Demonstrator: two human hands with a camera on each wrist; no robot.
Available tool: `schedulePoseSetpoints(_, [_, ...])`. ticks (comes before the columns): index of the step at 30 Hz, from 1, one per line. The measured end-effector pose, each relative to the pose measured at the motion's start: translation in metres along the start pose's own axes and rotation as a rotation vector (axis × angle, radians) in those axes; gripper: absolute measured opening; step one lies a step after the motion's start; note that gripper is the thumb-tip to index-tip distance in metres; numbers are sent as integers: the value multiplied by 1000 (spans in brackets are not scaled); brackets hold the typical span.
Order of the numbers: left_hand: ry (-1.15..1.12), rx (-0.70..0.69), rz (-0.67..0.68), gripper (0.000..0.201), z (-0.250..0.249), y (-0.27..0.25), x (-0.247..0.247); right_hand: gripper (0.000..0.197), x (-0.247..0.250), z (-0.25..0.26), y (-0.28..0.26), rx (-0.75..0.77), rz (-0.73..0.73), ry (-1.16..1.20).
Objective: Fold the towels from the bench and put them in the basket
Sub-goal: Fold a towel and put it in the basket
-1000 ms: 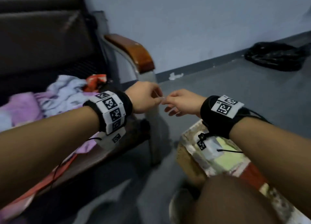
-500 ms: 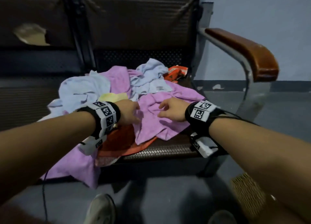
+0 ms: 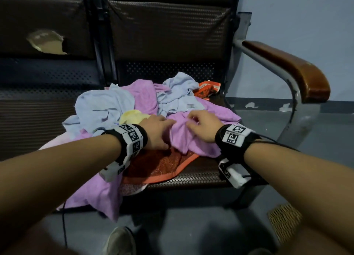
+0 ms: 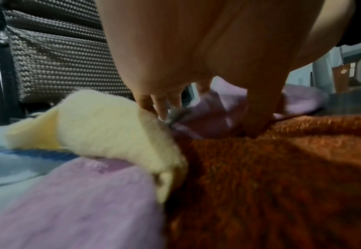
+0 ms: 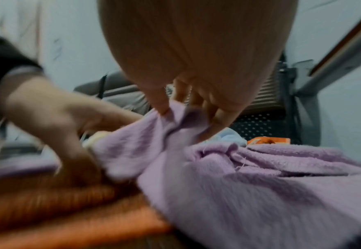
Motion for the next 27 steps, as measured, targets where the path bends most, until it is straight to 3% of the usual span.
schedulePoseSetpoints(1, [-46,0,-35,84,-5,2,4,13,13,-3,3,-62,-113,119])
schedulePoseSetpoints(3, [-158,13,-163,60,-12,7,18,9,30,-4,5,-127,-214,384])
schedulePoseSetpoints(5, [-300,62,-276,26,-16,13,32,9,38,5,4,-112,-217,531])
schedulePoseSetpoints(8, [-554,97,-340,11,-30,14,55,14,46,2,1,-141,-224,576])
schedulePoseSetpoints(11, [-864,185,-402,23,-41,11,85,27,45,-19,-6,-181,-158,446])
schedulePoseSetpoints(13, [-1136,191,-394,40,-53,6,101,26,34,-31,-14,-181,-31,251])
schedulePoseSetpoints(15, [-1314,274,-460,53,-54,1,108,23,19,-34,-19,-145,95,216])
schedulePoseSetpoints(17, [-1222,296,-578,47,-47,0,111,11,18,-29,-18,-101,81,206])
schedulePoseSetpoints(20, [-988,390,-684,11,-20,3,102,14,34,-29,-10,-199,-107,332])
schedulePoseSetpoints(23, [-856,559,-658,74,14,1,83,22,55,-25,0,-140,-249,263])
schedulePoseSetpoints(25, [-687,363,-702,106,10,0,90,18,63,-20,1,-90,-275,181])
schedulePoseSetpoints(27, [-463,-8,-646,117,-19,3,90,26,61,-13,-1,-80,-245,186])
Point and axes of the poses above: each hand's wrist, its own y-axis towards the middle knuckle, its own x-axis out of the back of the hand, z = x × y, the point moved 7 cm from there along y, towards the middle knuckle, and after that the axes turned 11 degrees about -z, right-handed, at the moved point
